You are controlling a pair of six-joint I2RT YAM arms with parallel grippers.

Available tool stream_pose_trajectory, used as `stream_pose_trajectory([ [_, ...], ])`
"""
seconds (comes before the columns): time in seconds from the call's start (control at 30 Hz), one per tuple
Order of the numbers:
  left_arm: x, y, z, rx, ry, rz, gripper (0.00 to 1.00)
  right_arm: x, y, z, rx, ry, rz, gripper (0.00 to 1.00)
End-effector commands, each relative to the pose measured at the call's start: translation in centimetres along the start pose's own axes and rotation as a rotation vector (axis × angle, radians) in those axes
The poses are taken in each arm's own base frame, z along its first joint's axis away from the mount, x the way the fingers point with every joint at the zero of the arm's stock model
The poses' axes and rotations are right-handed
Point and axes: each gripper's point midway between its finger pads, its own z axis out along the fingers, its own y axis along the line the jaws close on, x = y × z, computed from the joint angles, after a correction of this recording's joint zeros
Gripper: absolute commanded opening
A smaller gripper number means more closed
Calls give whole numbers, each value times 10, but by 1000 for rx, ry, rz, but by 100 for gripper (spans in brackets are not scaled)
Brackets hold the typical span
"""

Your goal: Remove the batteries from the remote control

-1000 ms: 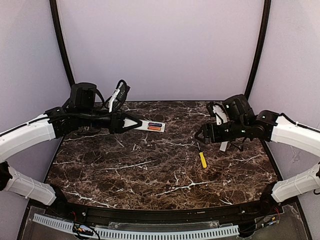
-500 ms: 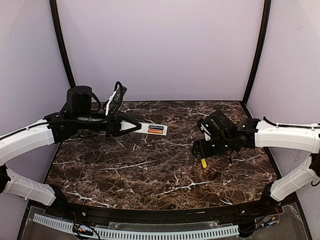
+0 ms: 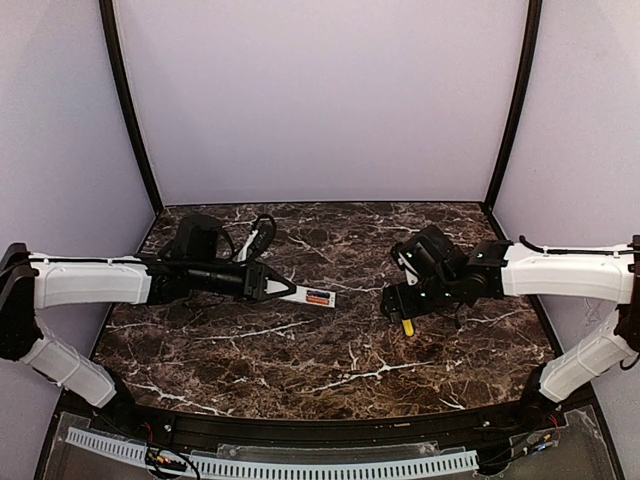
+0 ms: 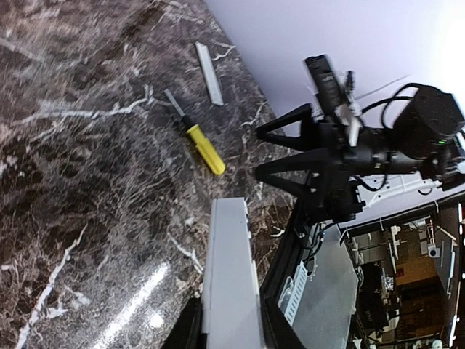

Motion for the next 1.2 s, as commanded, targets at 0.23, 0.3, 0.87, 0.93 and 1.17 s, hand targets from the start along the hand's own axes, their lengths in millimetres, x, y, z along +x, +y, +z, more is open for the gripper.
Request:
stream_pose_trajectory([
  [0.23,27,65,44,-121,84,-284,2,-5,-5,-11,-82,-29,54,80],
  [0.3,32,74,49,-145,107,-309,3,-4,-7,-11,-83,-26,59,80],
  [0.87,56,114,38,-381,210,-321,60,11,-11,-4,-104,3,52,80],
  [0.93,56,118,35,-402,218,-315,68,14,-12,-4,-106,8,53,80],
  [1.17,59,136,15,-566,257,-256,93,22,-15,2,-102,34,59,80],
])
